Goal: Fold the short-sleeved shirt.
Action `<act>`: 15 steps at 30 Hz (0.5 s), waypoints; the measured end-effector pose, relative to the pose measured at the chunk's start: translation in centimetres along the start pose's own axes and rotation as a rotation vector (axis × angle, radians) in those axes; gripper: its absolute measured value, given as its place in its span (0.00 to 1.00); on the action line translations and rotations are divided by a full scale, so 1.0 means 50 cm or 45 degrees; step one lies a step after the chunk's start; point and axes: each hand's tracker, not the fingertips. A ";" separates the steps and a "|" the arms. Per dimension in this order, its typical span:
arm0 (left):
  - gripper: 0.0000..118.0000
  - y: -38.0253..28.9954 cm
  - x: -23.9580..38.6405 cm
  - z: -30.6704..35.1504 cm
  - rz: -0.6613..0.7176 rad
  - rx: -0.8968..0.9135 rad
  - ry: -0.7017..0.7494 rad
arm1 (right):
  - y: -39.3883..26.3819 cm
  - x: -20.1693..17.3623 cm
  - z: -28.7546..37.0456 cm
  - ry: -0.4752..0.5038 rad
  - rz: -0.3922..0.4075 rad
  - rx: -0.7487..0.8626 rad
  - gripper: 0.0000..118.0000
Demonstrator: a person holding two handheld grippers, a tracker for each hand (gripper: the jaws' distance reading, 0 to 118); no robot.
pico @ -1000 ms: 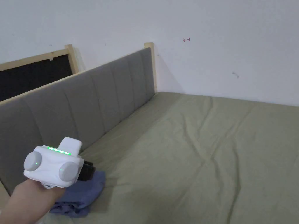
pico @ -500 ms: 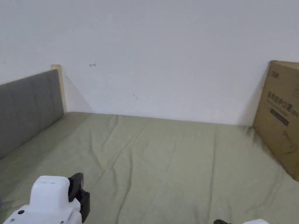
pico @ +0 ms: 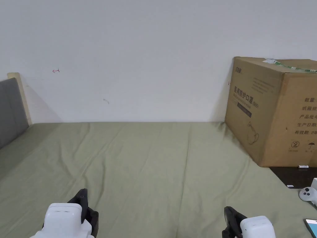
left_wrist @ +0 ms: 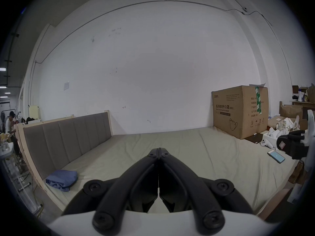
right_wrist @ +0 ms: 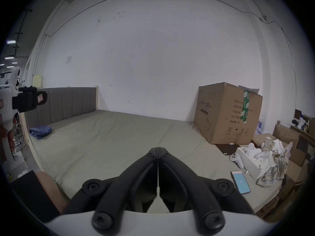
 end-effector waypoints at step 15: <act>0.99 -0.040 -0.011 -0.018 0.059 -0.033 -0.008 | 0.010 0.000 -0.015 -0.079 -0.086 0.022 1.00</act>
